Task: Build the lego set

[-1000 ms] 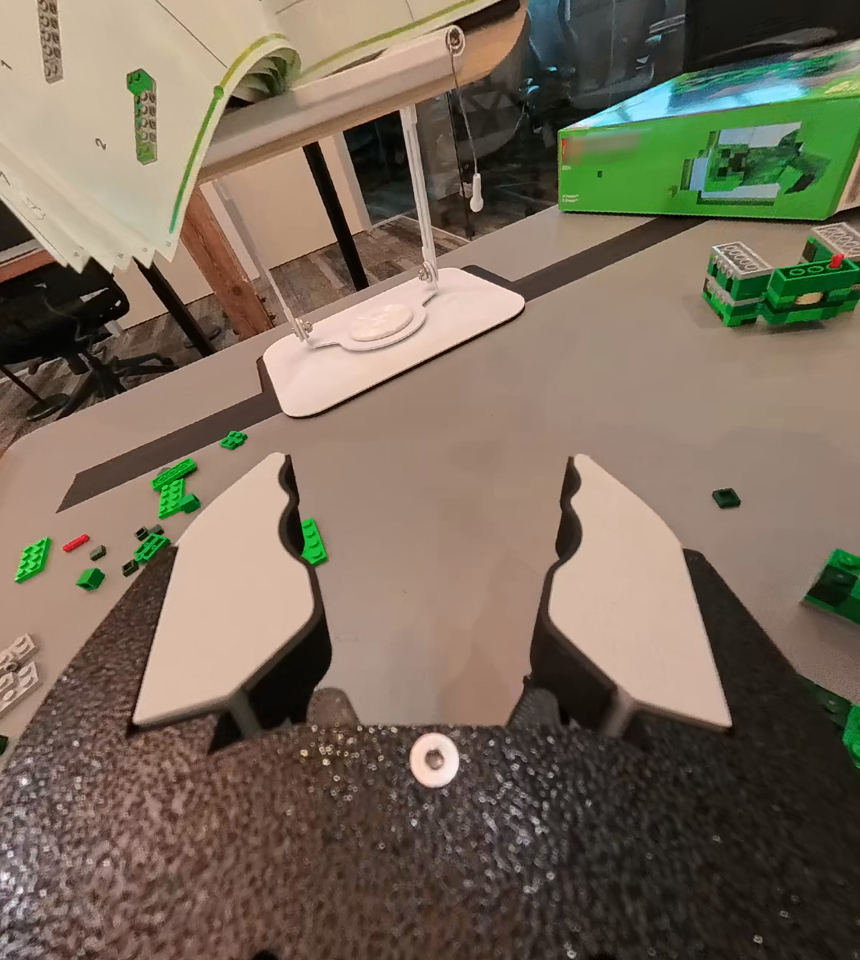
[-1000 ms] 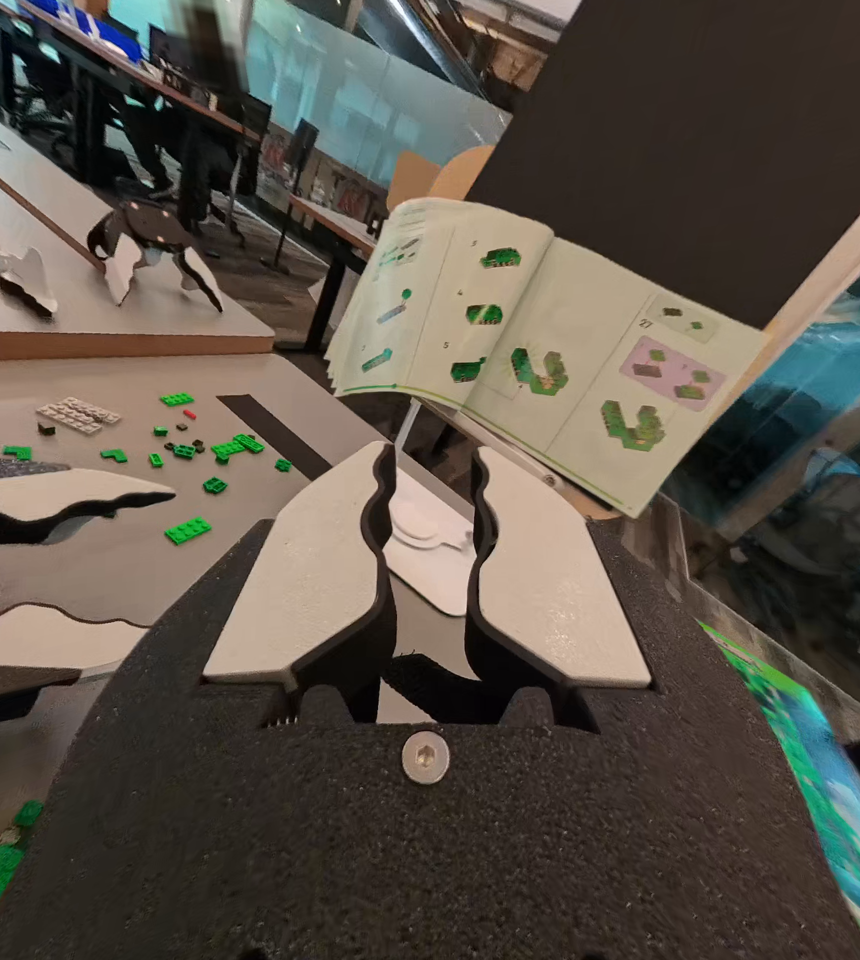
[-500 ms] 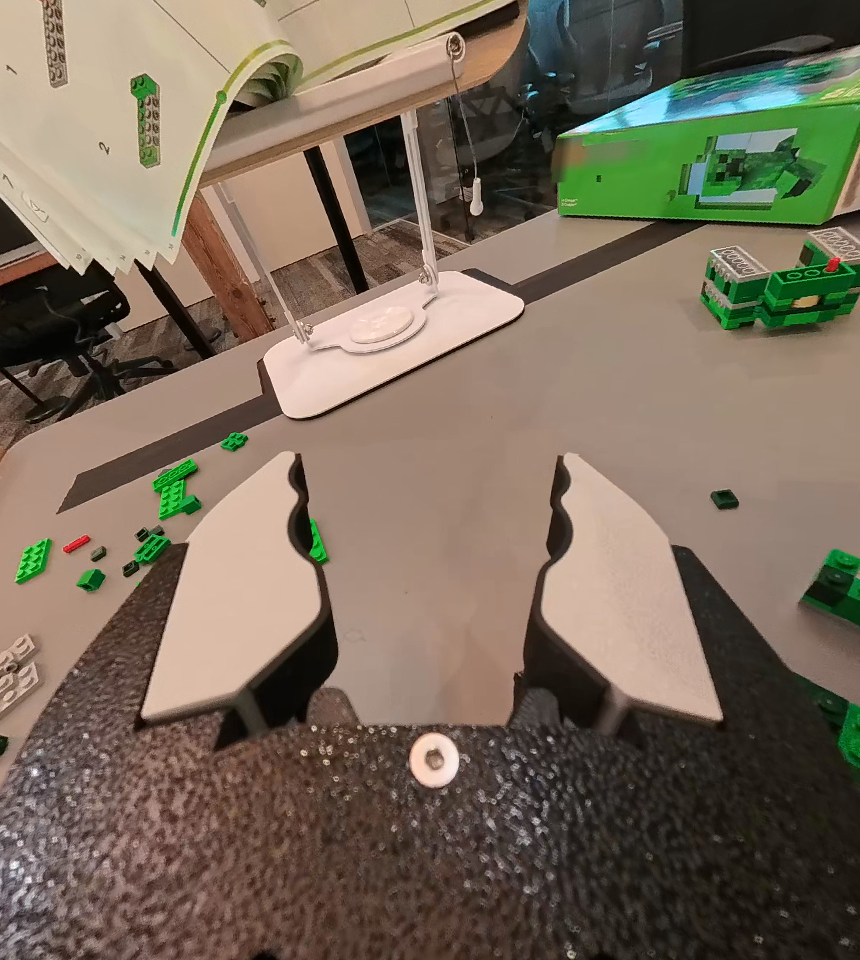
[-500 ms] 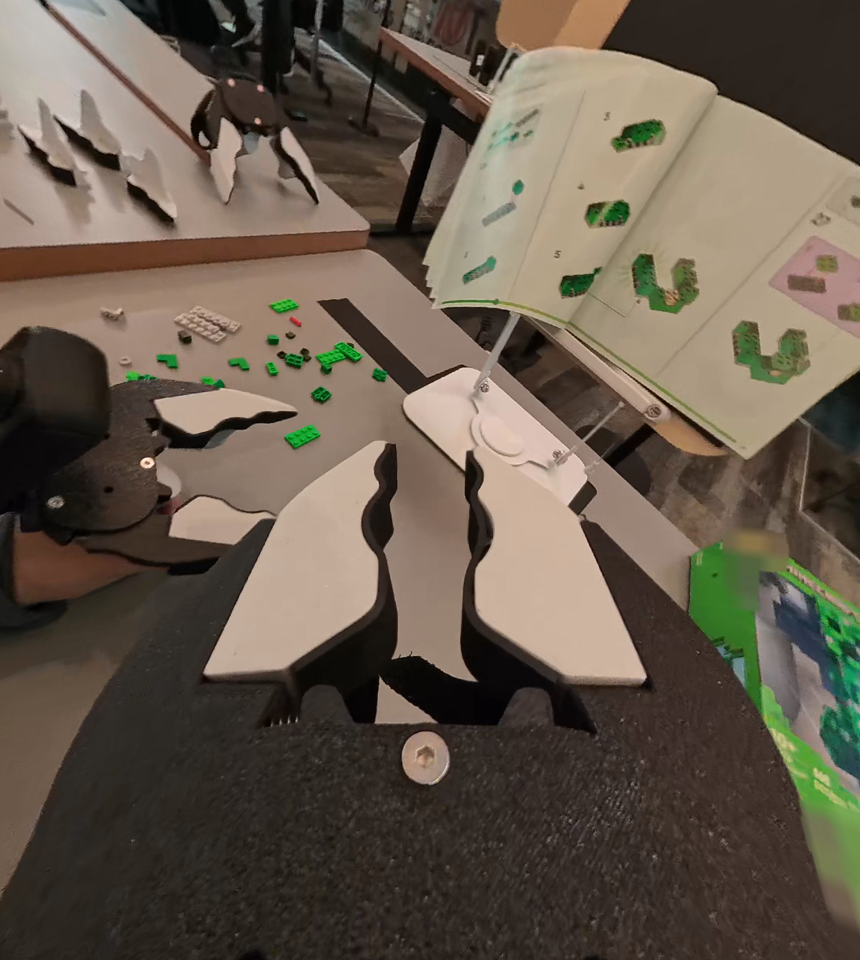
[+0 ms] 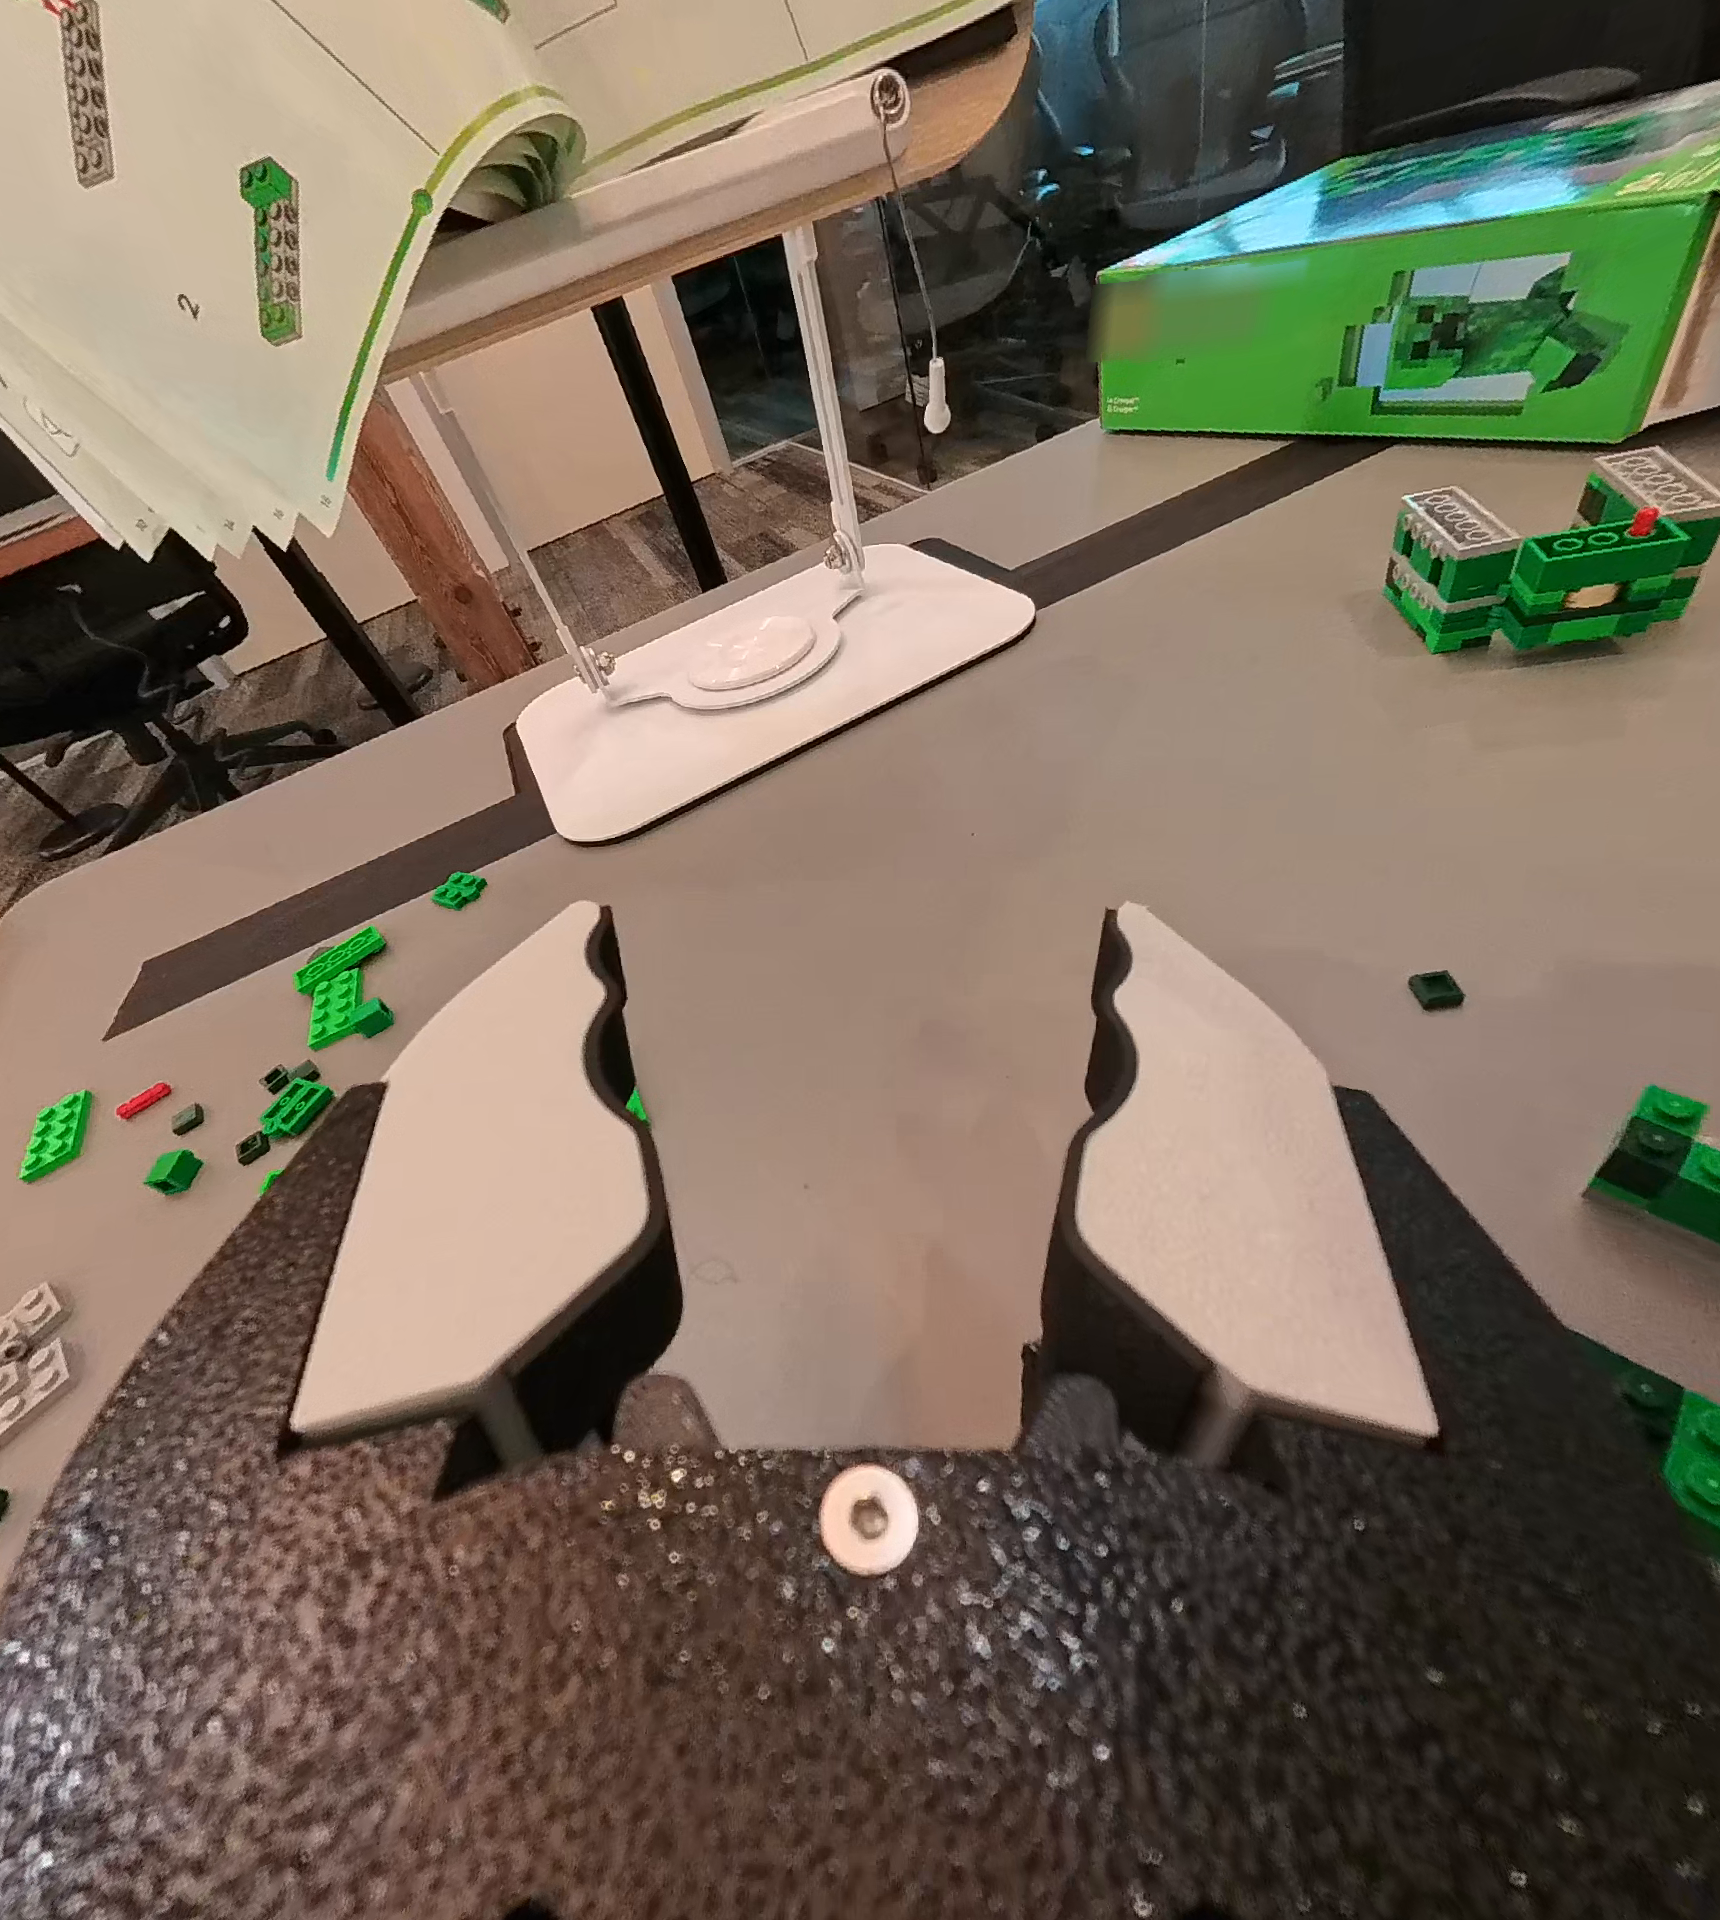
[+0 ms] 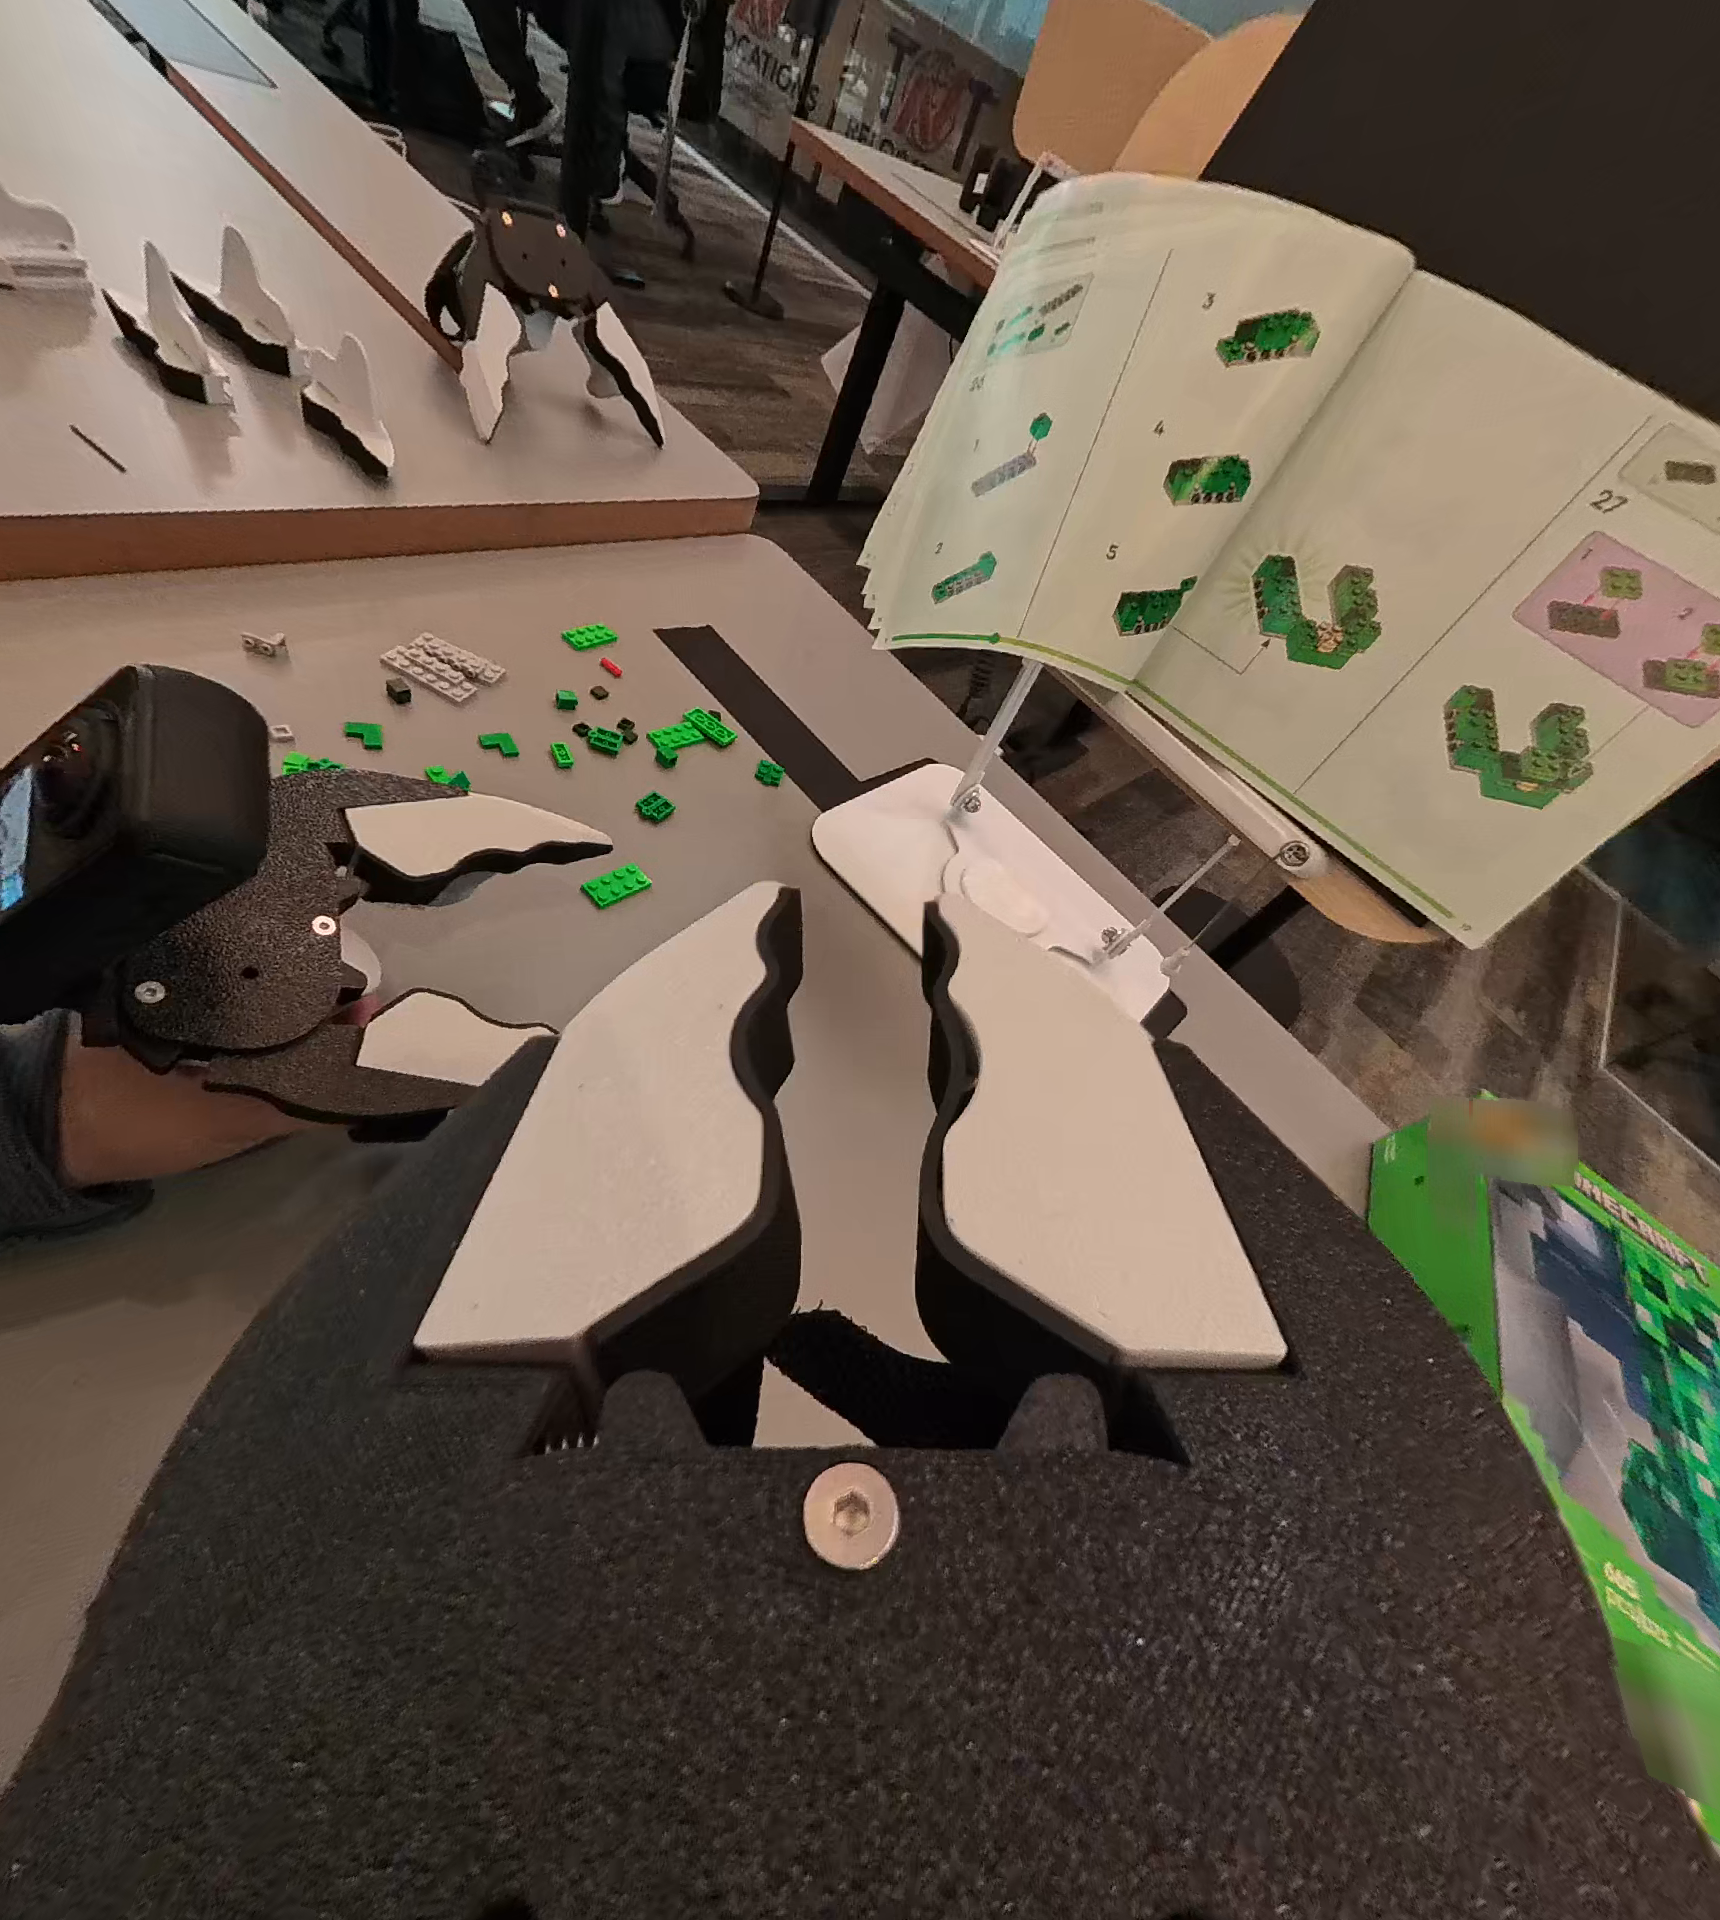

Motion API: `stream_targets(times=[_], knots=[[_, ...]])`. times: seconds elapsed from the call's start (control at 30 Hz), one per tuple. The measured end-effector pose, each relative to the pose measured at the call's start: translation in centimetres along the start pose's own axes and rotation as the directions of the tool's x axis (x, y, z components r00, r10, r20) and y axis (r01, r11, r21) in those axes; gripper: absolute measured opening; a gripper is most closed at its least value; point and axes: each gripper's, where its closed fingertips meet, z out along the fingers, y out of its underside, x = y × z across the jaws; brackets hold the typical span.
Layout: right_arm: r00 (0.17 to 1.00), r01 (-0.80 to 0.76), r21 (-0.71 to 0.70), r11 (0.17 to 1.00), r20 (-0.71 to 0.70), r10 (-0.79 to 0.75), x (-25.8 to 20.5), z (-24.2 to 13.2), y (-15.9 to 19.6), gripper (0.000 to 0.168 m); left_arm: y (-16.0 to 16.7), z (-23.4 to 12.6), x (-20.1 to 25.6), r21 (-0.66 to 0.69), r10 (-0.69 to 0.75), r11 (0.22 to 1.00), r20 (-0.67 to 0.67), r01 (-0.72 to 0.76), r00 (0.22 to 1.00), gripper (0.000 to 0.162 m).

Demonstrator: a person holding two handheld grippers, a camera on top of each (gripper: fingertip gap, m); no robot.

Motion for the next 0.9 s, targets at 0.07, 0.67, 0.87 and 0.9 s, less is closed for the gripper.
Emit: stream_targets(times=[0.07, 0.67, 0.87, 0.9], knots=[[1.0, 0.01, 0.019, 1.0, -0.002, -0.01, -0.1, -0.3, -0.4, 0.022, 0.0, 0.0, 0.0, -0.001, 0.001, 1.0, 0.0, -0.001, 1.0, 0.086], [1.0, 0.01, 0.12, 0.993, -0.015, -0.009, 0.4, -1.5, -1.9, 0.023, -0.1, 0.0, 0.3, 0.004, 0.007, 1.0, -0.009, -0.006, 1.0, 0.086], [1.0, 0.011, 0.135, 0.991, -0.01, -0.01, 0.6, -1.4, -1.8, 0.023, -0.4, 0.1, 0.6, 0.02, 0.003, 1.0, -0.021, -0.003, 1.0, 0.087], [1.0, 0.005, 0.137, 0.991, -0.006, -0.005, 0.6, -1.4, -1.8, 0.023, -0.5, 0.2, 0.7, 0.021, 0.008, 1.0, -0.021, -0.007, 1.0, 0.087]])
